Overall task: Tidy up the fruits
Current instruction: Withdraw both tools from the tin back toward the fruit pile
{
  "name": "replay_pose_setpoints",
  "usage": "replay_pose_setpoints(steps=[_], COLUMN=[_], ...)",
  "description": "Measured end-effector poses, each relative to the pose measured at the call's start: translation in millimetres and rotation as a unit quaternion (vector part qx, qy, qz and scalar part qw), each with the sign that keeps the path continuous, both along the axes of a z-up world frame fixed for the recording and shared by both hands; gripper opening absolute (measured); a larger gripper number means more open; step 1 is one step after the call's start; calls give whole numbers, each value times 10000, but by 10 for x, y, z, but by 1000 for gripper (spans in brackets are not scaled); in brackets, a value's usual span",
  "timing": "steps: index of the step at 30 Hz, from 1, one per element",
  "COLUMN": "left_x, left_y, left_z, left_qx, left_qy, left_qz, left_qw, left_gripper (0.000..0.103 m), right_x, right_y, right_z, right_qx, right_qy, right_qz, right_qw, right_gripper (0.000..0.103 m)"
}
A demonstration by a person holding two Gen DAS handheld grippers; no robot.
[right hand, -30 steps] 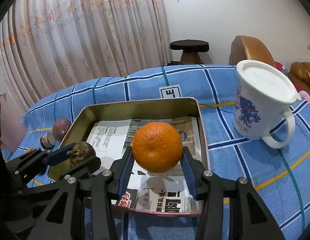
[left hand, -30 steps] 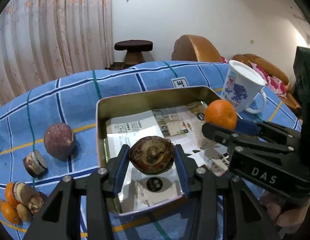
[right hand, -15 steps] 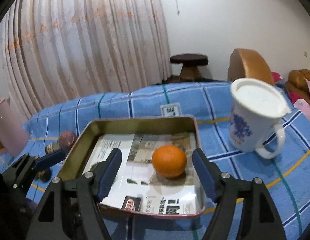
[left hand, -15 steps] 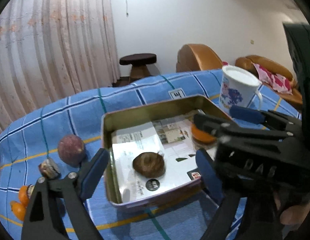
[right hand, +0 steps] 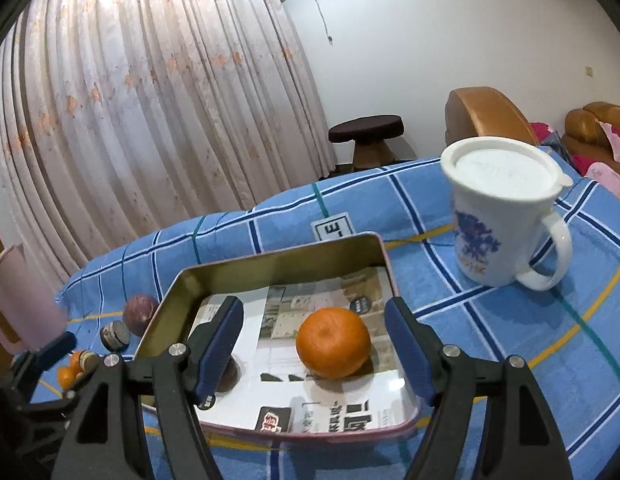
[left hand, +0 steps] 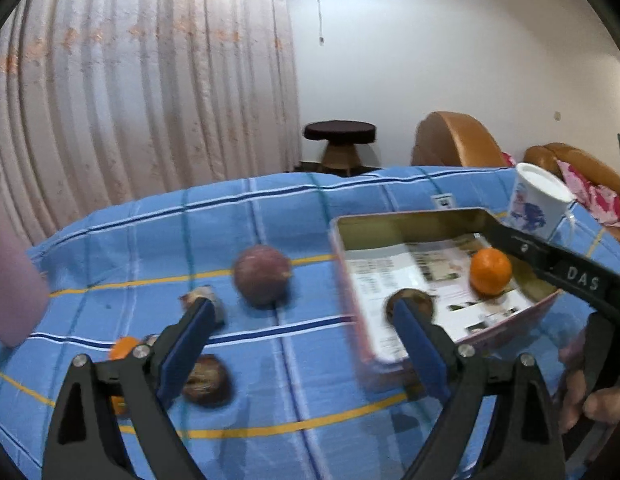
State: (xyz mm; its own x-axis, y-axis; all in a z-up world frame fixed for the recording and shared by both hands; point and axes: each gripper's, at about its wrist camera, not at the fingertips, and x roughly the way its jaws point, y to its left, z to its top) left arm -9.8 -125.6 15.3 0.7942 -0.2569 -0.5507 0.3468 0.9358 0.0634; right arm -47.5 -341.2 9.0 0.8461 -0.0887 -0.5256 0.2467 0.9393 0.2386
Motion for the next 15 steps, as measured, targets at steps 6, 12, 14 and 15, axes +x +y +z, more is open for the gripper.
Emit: replay_pose_setpoints(steps=[6,12,14,15], left_x=[-7,-19,-30,-33], left_y=[225,440,503,543], left_z=[-56,-61,-55,-50], left_qx=[163,129,100,84], left_qy=[-75,-95,-121,-141], left_qz=[247,338,359,371], left_qw=[9995,9993,9992,9992], left_gripper=[93,93,94,94], right_x=[-77,-115,-138,-146], right_y=[190,388,475,521], right_z=[69,100,111,114], right_qx=[-616,-1171,-1287,-1332], right_qy=[-159,-65,-70,-73], right_qz=[-235,-460,-477,-475], right_qw=[9977,9920,9905,9899], right_gripper=[75,75,75,75])
